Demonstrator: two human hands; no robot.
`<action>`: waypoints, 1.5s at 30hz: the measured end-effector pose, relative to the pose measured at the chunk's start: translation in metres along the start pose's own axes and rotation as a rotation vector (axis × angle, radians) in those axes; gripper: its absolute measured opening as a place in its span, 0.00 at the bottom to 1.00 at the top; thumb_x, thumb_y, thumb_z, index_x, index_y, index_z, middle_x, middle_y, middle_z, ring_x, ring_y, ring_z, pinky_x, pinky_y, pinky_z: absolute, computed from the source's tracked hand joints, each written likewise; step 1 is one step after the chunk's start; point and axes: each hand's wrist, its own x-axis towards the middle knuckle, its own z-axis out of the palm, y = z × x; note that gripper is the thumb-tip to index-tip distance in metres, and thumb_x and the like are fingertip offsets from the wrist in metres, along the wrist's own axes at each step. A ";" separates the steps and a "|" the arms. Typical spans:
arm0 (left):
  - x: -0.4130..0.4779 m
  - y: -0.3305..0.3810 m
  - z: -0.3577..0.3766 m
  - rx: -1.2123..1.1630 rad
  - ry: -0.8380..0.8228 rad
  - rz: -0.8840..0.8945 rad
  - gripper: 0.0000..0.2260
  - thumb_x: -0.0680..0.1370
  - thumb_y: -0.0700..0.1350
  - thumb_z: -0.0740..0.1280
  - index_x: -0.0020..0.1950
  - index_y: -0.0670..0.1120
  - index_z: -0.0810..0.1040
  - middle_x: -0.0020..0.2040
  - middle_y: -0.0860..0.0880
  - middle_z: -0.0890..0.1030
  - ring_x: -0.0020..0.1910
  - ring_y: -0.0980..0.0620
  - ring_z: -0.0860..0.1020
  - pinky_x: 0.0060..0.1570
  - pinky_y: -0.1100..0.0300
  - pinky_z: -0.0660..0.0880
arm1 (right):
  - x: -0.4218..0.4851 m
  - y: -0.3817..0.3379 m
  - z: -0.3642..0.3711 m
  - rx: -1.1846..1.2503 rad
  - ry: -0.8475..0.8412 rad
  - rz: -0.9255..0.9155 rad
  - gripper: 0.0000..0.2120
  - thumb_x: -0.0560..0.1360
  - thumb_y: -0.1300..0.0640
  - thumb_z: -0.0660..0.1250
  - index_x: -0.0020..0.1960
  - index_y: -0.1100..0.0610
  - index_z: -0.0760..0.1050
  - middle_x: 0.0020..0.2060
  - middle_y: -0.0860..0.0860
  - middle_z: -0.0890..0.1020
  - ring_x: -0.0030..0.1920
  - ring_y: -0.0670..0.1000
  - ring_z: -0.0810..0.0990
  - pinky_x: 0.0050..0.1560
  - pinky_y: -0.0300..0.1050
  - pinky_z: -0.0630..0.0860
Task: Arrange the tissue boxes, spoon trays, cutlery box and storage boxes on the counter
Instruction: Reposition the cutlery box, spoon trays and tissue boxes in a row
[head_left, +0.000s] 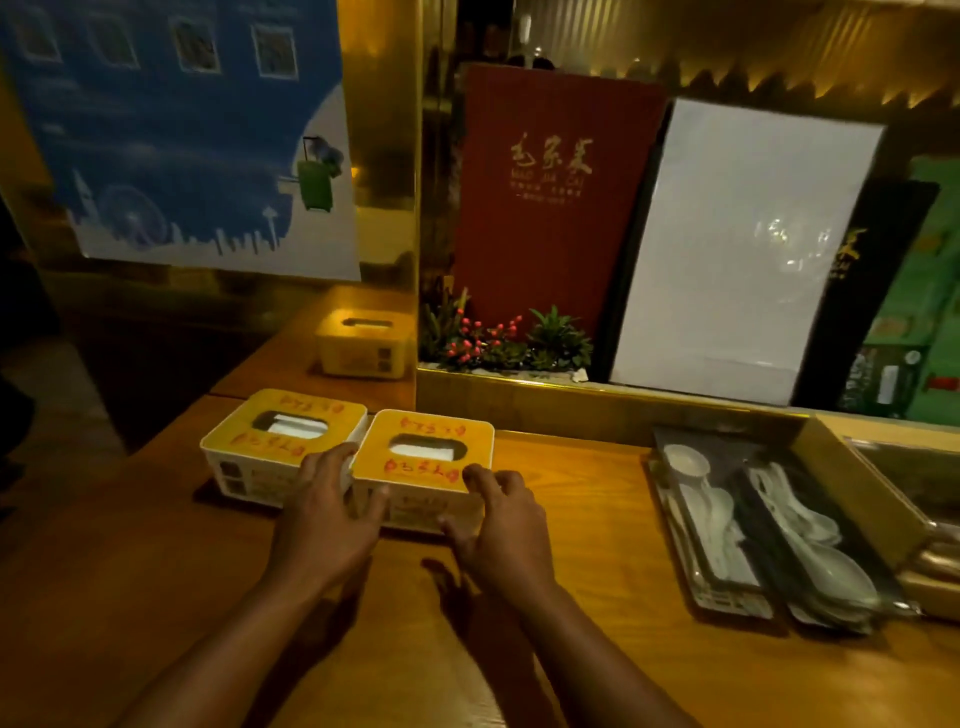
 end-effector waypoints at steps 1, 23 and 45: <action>0.002 -0.004 0.002 -0.010 -0.024 0.003 0.28 0.76 0.52 0.72 0.75 0.52 0.68 0.71 0.48 0.71 0.68 0.45 0.73 0.58 0.42 0.78 | 0.001 -0.002 0.004 -0.025 0.019 0.014 0.29 0.72 0.37 0.69 0.70 0.40 0.65 0.65 0.50 0.73 0.63 0.54 0.72 0.61 0.52 0.75; 0.023 0.098 0.144 -0.251 -0.325 0.052 0.19 0.77 0.41 0.72 0.68 0.50 0.77 0.62 0.45 0.81 0.52 0.57 0.76 0.41 0.63 0.81 | 0.030 0.137 -0.109 -0.341 0.117 0.158 0.21 0.77 0.42 0.65 0.68 0.44 0.73 0.70 0.49 0.73 0.71 0.56 0.65 0.71 0.58 0.63; 0.049 0.130 0.195 -0.263 -0.324 -0.007 0.19 0.78 0.42 0.71 0.67 0.54 0.76 0.65 0.47 0.80 0.57 0.49 0.81 0.44 0.53 0.84 | 0.059 0.187 -0.114 -0.144 0.140 0.230 0.24 0.78 0.46 0.67 0.73 0.47 0.69 0.74 0.46 0.68 0.73 0.50 0.65 0.67 0.54 0.71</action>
